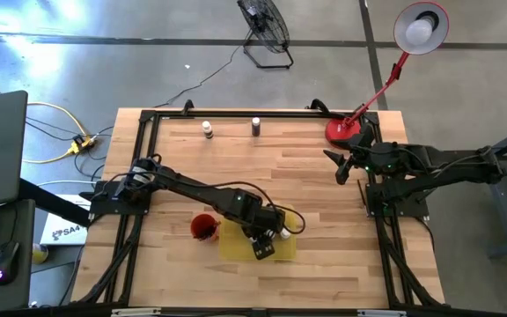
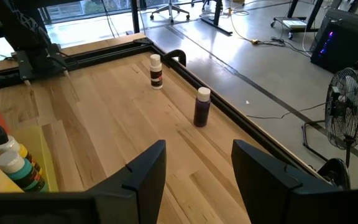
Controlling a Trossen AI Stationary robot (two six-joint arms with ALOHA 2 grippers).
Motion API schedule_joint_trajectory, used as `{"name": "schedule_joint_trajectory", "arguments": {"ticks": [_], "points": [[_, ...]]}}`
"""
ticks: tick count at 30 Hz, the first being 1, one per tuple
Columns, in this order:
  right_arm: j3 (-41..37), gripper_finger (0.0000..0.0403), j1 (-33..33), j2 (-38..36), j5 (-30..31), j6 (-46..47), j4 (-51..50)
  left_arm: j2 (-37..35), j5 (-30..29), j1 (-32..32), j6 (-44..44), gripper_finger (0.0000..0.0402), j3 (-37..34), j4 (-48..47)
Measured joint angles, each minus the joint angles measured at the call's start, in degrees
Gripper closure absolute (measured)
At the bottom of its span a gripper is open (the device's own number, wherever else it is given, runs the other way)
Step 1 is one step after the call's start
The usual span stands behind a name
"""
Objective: Pick & Place Paint Supplies
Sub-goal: Put the blue paint bottle into the yellow bin
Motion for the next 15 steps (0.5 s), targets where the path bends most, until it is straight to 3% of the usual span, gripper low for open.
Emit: {"name": "schedule_joint_trajectory", "arguments": {"ticks": [10,15], "points": [[0.0,0.0229,0.0,0.0,0.0,0.0,0.0,0.0,-1.3,2.0,-0.4,0.0174,0.0,0.0],[0.0,0.0229,0.0,0.0,0.0,0.0,0.0,0.0,3.6,3.0,-5.8,0.0174,0.0,0.0]]}}
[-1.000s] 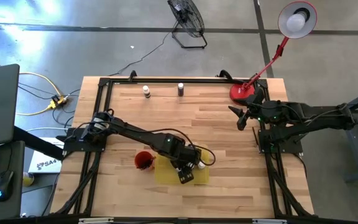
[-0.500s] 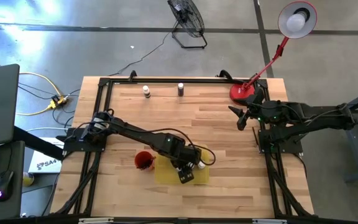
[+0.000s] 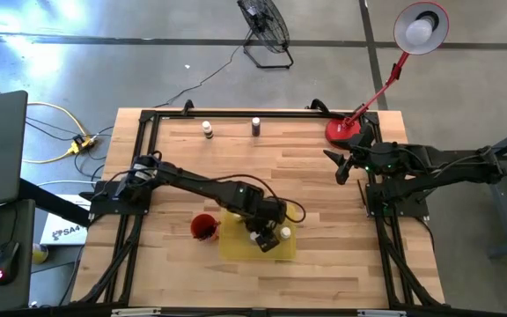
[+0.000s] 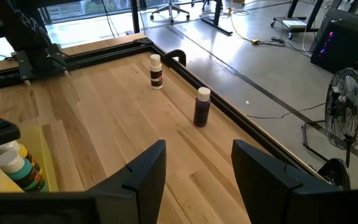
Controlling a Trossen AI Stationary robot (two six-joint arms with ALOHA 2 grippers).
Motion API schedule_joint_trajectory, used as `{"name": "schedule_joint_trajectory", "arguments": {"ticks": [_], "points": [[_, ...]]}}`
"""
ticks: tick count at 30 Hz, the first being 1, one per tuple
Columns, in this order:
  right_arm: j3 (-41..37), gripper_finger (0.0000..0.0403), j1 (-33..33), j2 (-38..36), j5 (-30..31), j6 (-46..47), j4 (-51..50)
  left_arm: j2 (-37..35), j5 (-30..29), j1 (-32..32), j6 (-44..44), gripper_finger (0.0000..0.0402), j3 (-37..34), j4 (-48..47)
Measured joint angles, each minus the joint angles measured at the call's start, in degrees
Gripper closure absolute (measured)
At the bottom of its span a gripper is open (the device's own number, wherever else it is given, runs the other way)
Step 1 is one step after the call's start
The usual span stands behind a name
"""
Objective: Pick & Place Paint Supplies
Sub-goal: Put the blue paint bottle into the yellow bin, then put the white paint bottle into the yellow bin
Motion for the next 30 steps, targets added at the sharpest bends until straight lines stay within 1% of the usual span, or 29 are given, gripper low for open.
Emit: {"name": "schedule_joint_trajectory", "arguments": {"ticks": [4,11,13,17,19,21,25,27,29,30], "points": [[0.0,0.0229,0.0,0.0,0.0,0.0,0.0,-0.1,4.1,0.5,-0.2,0.0174,0.0,0.0],[0.0,0.0229,0.0,0.0,0.0,0.0,0.0,-0.3,6.1,1.4,-1.6,0.0174,0.0,0.0],[0.0,0.0229,0.0,0.0,0.0,0.0,0.0,-0.3,6.1,1.5,-1.5,0.0174,0.0,0.0],[0.0,0.0229,0.0,0.0,0.0,0.0,0.0,-0.3,3.5,1.5,0.3,0.0174,0.0,0.1],[0.0,0.0229,0.0,0.0,0.0,0.0,0.0,-0.3,3.3,1.5,0.8,0.0174,0.0,0.5],[0.0,0.0229,0.0,0.0,0.0,0.0,0.0,-0.8,3.2,1.5,1.1,0.0174,0.7,-1.2],[0.0,0.0229,0.0,0.0,0.0,0.0,0.0,-2.6,3.0,1.5,2.2,0.0174,6.4,-5.8],[0.0,0.0229,0.0,0.1,0.0,0.0,0.0,-3.2,1.9,1.5,4.4,0.0174,10.1,-11.2],[0.0,0.0229,0.0,0.2,0.0,0.2,0.0,-3.2,-1.0,1.5,7.0,0.0174,14.6,-14.9],[0.0,0.0229,0.0,0.3,0.0,0.2,0.0,-3.5,-3.2,1.5,8.5,0.0174,17.1,-19.3]]}}
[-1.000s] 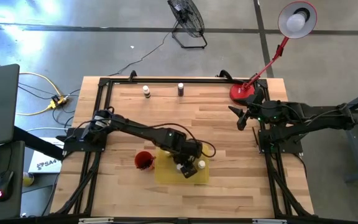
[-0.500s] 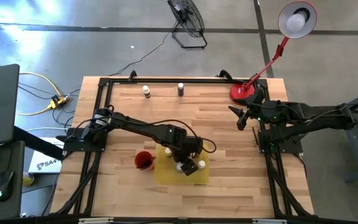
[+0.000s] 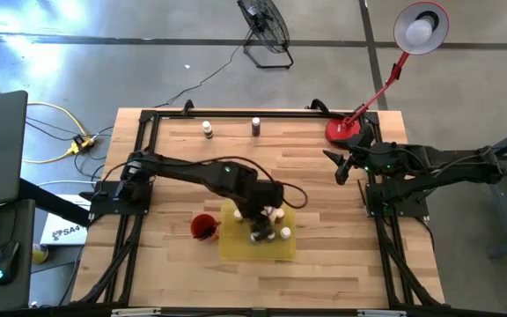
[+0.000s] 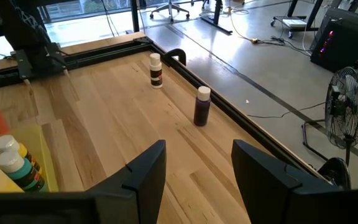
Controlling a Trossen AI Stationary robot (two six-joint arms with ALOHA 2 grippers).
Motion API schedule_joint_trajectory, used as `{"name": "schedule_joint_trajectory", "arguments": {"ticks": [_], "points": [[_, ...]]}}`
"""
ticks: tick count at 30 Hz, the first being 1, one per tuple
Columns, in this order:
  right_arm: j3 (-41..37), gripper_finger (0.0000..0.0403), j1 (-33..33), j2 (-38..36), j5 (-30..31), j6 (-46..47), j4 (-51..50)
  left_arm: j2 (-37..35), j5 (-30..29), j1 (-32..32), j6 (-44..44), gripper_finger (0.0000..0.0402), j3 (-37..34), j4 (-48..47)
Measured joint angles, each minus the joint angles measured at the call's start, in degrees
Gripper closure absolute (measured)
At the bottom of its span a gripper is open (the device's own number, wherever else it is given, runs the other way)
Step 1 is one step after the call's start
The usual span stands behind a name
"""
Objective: Pick & Place Paint Supplies
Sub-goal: Put the white paint bottle into the yellow bin
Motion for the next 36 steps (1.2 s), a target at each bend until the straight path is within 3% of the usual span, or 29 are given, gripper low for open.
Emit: {"name": "schedule_joint_trajectory", "arguments": {"ticks": [5,7,14,21,25,30,36], "points": [[0.0,0.0229,0.0,0.7,0.0,-0.1,0.0,-0.8,-17.1,0.4,6.1,0.0174,10.7,-16.6],[0.0,0.0229,0.0,1.0,0.0,-0.2,0.0,-0.5,-21.1,1.1,7.6,0.0174,14.4,-21.0],[0.0,0.0229,0.0,1.3,-3.8,0.0,0.1,-5.4,-20.7,6.1,9.8,0.0174,12.6,-21.3],[0.0,0.0229,0.0,1.3,-4.5,0.0,-0.6,-7.1,-28.9,13.7,16.2,0.0174,12.8,-21.2],[0.0,0.0229,0.0,1.3,-4.5,-0.1,-1.4,-7.4,-29.3,20.2,19.7,0.0176,12.7,-21.3],[0.0,0.0229,0.0,1.3,-4.5,0.0,-3.3,-7.4,-28.6,29.5,20.0,0.0214,10.1,-21.1],[0.0,0.0229,0.0,1.3,-4.5,0.0,-3.4,-7.4,-26.0,38.7,22.9,0.0276,-0.3,-16.5]]}}
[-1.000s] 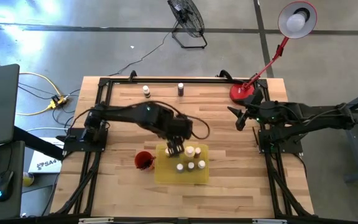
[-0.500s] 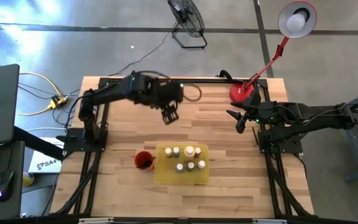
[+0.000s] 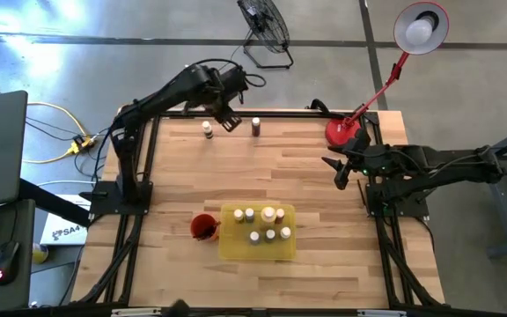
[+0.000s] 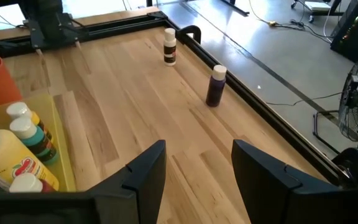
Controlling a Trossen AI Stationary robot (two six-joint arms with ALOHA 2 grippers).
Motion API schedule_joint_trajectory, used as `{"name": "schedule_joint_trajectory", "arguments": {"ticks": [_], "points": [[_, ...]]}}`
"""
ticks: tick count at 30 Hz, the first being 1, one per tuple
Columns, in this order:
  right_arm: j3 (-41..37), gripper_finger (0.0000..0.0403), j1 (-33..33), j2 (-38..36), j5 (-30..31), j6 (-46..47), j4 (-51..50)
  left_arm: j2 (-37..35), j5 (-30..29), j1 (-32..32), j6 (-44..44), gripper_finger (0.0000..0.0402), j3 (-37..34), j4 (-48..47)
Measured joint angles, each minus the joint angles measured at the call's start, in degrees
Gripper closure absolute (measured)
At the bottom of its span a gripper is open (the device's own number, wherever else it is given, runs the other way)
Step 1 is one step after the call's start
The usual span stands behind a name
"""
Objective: Pick & Place Paint Supplies
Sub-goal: Put the white paint bottle into the yellow bin
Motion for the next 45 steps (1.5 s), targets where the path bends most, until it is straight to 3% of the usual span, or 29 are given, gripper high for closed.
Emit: {"name": "schedule_joint_trajectory", "arguments": {"ticks": [7,17,19,21,23,32,41,45], "points": [[0.0,0.0229,0.0,0.0,0.0,0.0,0.0,0.0,0.5,7.5,-0.3,0.0312,-11.7,0.1],[0.0,0.0229,0.0,0.0,0.4,1.7,0.0,0.0,2.2,11.7,1.3,0.0318,-17.1,1.9],[0.0,0.0229,0.0,0.0,0.4,2.7,0.0,0.1,6.7,13.0,3.4,0.0318,-17.1,2.2],[0.0,0.0229,0.0,0.0,0.4,2.8,0.0,0.2,14.9,15.0,5.2,0.0318,-17.1,4.0],[0.0,0.0229,0.0,0.0,0.4,2.8,0.0,0.3,18.0,17.1,5.9,0.0318,-17.1,5.7],[0.0,0.0229,0.0,0.0,0.4,2.8,0.0,0.3,14.8,24.0,3.8,0.0318,-17.1,3.5],[0.0,0.0229,0.0,0.0,0.4,2.6,0.0,0.3,15.2,22.5,4.2,0.0317,-17.1,8.5],[0.0,0.0229,0.0,0.0,0.4,2.6,0.0,0.3,15.3,22.2,4.3,0.0289,-17.0,8.6]]}}
